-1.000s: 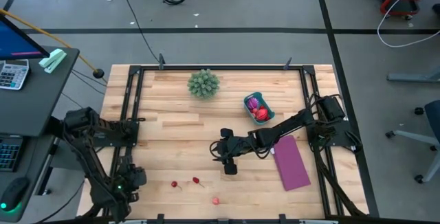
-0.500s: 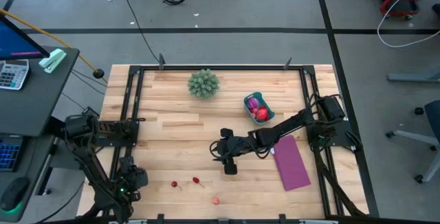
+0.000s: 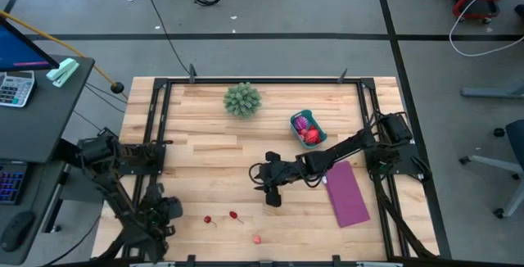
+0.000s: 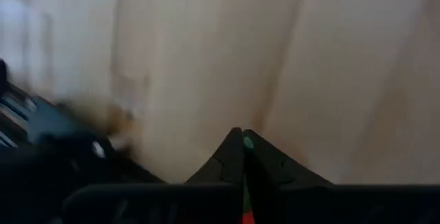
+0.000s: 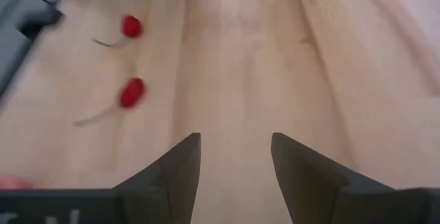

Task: Pick and placing Produce into tupperware
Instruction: Put the red strawberry into the blue bin

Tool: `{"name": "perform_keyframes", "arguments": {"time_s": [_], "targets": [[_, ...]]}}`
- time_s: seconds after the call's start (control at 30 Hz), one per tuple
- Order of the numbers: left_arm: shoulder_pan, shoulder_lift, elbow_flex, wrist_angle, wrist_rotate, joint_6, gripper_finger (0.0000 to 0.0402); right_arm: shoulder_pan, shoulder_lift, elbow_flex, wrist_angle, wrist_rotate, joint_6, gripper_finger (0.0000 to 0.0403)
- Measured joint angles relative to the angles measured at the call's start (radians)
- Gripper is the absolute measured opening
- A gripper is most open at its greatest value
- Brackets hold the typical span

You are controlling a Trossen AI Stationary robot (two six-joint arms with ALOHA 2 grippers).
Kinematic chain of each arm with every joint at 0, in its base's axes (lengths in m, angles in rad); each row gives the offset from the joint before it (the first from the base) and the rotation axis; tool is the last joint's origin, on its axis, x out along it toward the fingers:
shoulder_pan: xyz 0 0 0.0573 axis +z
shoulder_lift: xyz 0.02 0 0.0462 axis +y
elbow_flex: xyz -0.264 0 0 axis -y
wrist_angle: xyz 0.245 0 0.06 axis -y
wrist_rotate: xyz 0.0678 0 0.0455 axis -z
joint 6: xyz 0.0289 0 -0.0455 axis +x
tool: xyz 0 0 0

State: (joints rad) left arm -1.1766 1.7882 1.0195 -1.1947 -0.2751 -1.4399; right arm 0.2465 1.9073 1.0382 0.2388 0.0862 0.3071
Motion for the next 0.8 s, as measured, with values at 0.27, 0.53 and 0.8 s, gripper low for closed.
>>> {"name": "perform_keyframes", "arguments": {"time_s": [0.27,0.53,0.8], "targets": [[0.287,-0.015,0.053,-0.015,-0.376,0.229,0.0004,0.068,-0.085,0.000,-0.304,-0.070,0.246,0.0171],[0.722,-0.047,0.130,0.201,-0.565,0.642,0.0002,0.261,-0.119,0.000,-0.542,0.027,0.598,0.0160],[1.054,-0.061,0.144,1.152,-0.159,1.361,0.0002,0.457,-0.135,0.000,-0.639,0.274,0.833,0.0160]]}}
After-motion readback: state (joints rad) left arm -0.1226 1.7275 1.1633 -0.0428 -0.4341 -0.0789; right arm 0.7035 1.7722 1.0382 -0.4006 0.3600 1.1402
